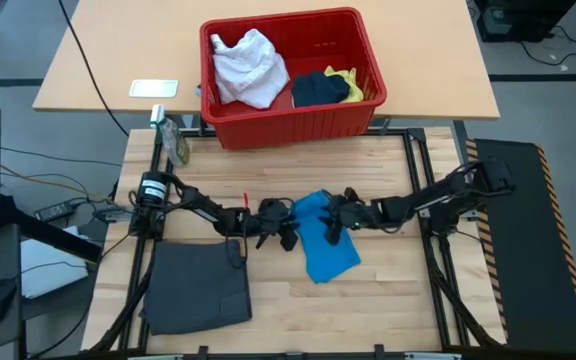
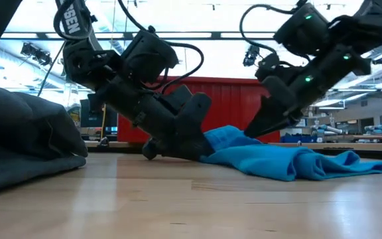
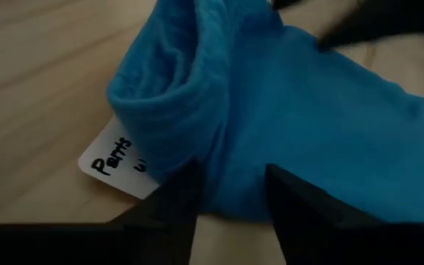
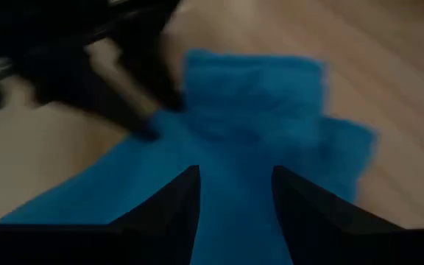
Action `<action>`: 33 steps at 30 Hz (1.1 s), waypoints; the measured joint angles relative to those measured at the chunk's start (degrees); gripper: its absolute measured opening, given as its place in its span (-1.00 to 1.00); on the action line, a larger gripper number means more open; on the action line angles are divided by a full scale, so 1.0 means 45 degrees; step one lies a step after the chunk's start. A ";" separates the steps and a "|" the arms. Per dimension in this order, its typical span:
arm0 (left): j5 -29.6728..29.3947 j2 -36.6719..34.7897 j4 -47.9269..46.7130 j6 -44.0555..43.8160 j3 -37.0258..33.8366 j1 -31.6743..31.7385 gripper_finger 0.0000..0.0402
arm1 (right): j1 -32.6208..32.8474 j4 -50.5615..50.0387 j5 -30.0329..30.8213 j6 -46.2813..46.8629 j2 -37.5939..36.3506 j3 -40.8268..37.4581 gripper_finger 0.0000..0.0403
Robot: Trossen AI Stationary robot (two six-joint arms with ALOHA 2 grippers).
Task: Fold laundry
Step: Fold the light blue shorts
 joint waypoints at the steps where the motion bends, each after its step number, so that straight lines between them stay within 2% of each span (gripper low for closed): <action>1: -0.0008 0.0000 0.0014 0.0001 0.0000 -0.0014 -0.15 | -0.0089 0.0013 0.0106 0.0030 0.0000 0.0030 -0.13; 4: -0.0022 0.0002 0.0033 0.0008 -0.0005 -0.0079 -0.08 | -0.0260 0.0192 0.0258 -0.0382 0.0000 0.0032 -0.13; 8: -0.0126 0.0002 -0.0004 0.0587 -0.0018 -0.0275 -0.06 | -0.0479 0.0350 0.2076 -0.1439 0.0000 0.0035 -0.13; 10: -0.0121 0.0007 -0.0010 0.1455 -0.0022 -0.0325 -0.06 | -0.0568 0.0165 0.2316 -0.1628 0.0000 0.0030 -0.13; 16: -0.0114 0.0007 -0.0002 0.1071 -0.0024 -0.0311 -0.05 | -0.1003 -0.0256 0.0949 -0.1654 0.0000 0.0025 -0.12; 23: -0.0070 0.0007 0.0000 0.0690 -0.0024 -0.0214 -0.05 | -0.1189 -0.0267 -0.1795 -0.1944 0.0000 0.0025 -0.12; 28: -0.0060 -0.0019 -0.0005 0.0680 -0.0029 -0.0183 -0.05 | -0.1273 -0.0140 -0.2555 -0.2445 0.0000 0.0025 -0.12; 33: 0.0790 -0.0294 -0.0265 0.0514 -0.0034 0.0078 -0.07 | -0.1745 -0.0486 -0.2376 -0.2961 0.0000 0.0020 -0.12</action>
